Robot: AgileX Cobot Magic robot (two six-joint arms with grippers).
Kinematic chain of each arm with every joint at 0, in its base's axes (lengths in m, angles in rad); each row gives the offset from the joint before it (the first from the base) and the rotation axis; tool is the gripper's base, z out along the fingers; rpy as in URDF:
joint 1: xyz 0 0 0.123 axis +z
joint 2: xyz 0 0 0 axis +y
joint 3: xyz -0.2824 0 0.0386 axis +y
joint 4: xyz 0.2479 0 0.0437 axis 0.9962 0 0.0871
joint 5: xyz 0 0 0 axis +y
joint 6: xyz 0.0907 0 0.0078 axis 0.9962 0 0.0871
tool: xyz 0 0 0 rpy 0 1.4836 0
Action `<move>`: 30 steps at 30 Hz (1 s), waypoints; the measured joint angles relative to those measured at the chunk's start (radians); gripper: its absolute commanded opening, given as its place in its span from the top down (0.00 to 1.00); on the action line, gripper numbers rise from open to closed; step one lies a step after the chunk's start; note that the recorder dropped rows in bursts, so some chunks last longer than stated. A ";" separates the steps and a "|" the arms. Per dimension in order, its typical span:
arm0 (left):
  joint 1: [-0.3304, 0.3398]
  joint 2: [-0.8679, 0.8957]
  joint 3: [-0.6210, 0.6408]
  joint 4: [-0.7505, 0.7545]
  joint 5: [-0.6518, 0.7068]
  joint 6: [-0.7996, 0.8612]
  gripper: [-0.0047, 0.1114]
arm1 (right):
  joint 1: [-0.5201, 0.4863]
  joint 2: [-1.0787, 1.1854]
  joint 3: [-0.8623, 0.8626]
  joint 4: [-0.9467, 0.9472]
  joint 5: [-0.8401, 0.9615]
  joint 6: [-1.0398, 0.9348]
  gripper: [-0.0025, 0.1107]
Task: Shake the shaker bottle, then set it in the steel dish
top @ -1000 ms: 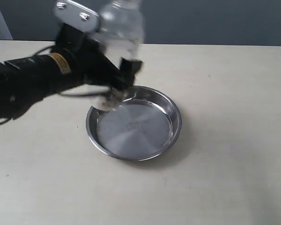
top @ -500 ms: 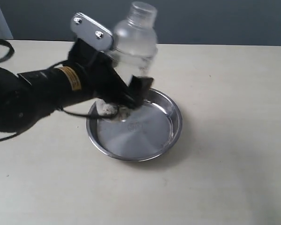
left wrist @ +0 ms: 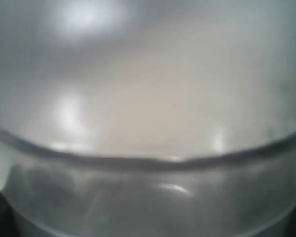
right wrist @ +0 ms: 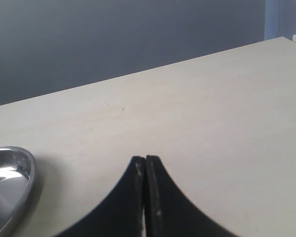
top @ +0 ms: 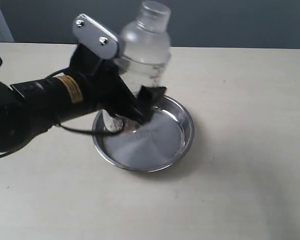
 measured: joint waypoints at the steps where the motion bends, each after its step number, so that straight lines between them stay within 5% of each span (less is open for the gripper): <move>1: 0.025 0.016 0.002 -0.105 -0.009 0.000 0.96 | 0.001 0.000 0.000 0.000 0.000 0.000 0.98; 3: 0.056 0.031 0.007 -0.125 0.008 -0.026 0.96 | 0.001 0.000 0.000 0.000 0.000 0.000 0.98; 6: -0.019 0.020 0.030 0.085 0.030 -0.029 0.96 | 0.001 0.000 0.000 0.000 0.000 0.000 0.98; 9: 0.010 0.030 0.036 -0.142 -0.019 -0.020 0.96 | 0.001 0.000 0.000 0.000 0.000 0.000 0.98; 13: -0.046 0.012 0.045 0.100 0.003 -0.025 0.96 | 0.001 0.000 0.000 0.000 0.000 0.000 0.98; 16: -0.014 0.019 0.047 -0.107 -0.050 -0.028 0.96 | 0.001 0.000 0.000 0.000 0.000 0.000 0.98; 19: -0.022 0.011 0.047 0.100 -0.040 -0.026 0.96 | 0.001 0.000 0.000 0.000 0.000 0.000 0.98; 22: 0.005 0.025 0.038 -0.104 -0.057 -0.032 0.96 | 0.001 0.000 0.000 0.000 0.000 0.000 0.98; 24: -0.010 0.022 0.033 0.107 0.013 -0.056 0.96 | 0.001 0.000 0.000 0.000 0.000 0.000 0.98; 27: 0.018 0.052 0.032 -0.052 -0.016 -0.064 0.96 | 0.001 0.000 0.000 0.000 0.000 0.000 0.98; 29: -0.032 0.045 0.032 0.183 0.004 -0.084 0.96 | 0.001 0.000 0.000 0.004 0.000 0.000 0.98; 30: -0.038 0.048 0.032 0.136 -0.015 -0.078 0.96 | 0.001 0.000 0.000 0.004 0.000 0.000 0.98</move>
